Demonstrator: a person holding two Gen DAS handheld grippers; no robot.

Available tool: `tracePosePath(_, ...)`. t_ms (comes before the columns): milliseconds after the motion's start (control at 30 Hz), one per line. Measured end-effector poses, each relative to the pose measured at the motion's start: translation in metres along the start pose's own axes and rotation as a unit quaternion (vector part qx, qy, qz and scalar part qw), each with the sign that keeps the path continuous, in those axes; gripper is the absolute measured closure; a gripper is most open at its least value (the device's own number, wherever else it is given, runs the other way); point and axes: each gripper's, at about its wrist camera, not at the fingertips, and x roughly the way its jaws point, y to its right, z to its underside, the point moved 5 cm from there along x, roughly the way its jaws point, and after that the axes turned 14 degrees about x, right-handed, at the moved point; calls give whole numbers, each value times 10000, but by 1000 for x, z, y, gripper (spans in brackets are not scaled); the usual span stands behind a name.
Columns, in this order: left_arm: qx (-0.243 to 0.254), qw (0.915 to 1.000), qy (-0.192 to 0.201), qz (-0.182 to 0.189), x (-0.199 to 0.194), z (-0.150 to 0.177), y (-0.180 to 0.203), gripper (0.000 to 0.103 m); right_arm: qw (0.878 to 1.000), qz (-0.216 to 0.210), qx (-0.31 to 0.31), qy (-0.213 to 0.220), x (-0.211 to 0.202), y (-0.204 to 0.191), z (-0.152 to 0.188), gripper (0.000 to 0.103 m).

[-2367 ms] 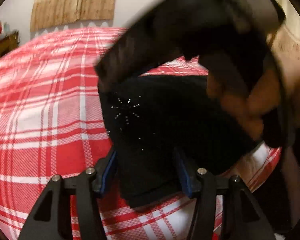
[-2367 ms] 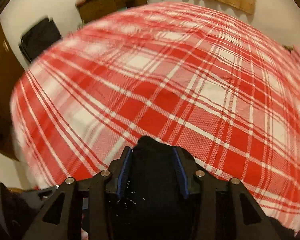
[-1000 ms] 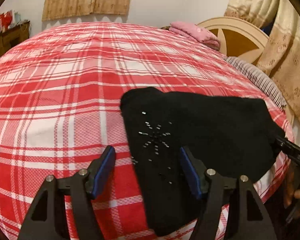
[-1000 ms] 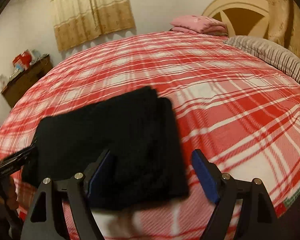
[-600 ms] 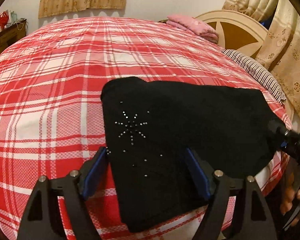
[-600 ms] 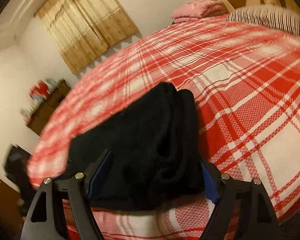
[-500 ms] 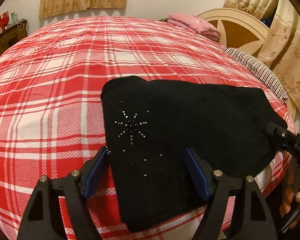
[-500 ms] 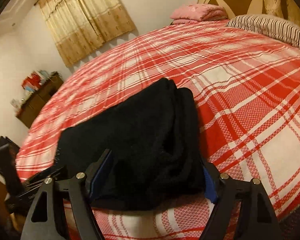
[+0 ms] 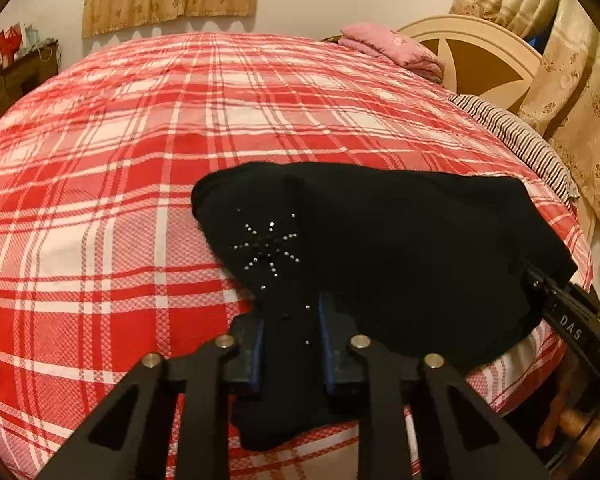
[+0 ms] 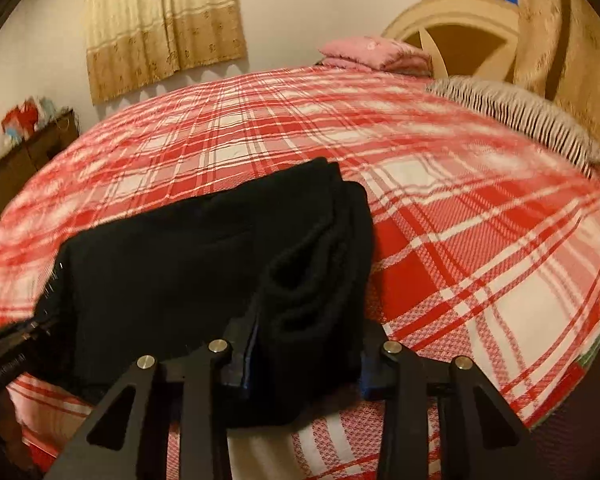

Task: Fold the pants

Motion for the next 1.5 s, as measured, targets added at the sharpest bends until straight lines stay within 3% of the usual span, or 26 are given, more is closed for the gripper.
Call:
tracePosePath(67, 32, 10000, 50, -64, -3, -1, 1, 82, 9990, 184, -340, 215, -7, -9, 3, 67)
tracePosePath(200, -106, 9998, 140, -1, -7, 0, -4, 82, 9983, 214, -425, 330, -13, -13, 4, 67)
tracePosePath(567, -246, 9981, 531, 215, -28, -12, -16, 83, 9990, -270, -161, 305, -36, -19, -8, 68)
tracePosePath(900, -437, 9963, 730, 95, -51, -10, -46, 86, 9947, -779, -507, 451, -66, -66, -12, 68)
tracePosePath(1200, -992, 9914, 826, -206, -69, 9, -106, 87, 9828, -1310, -1171, 576, -79, -143, -8, 68)
tracePosePath(1367, -1106, 9898, 822, -347, -80, 28, -132, 87, 9822, -1503, -1087, 296, -68, -156, 5, 68)
tracePosePath(1500, -1170, 9909, 607, -281, -72, 45, -137, 87, 9849, -1420, -985, 8, -53, -148, 23, 68)
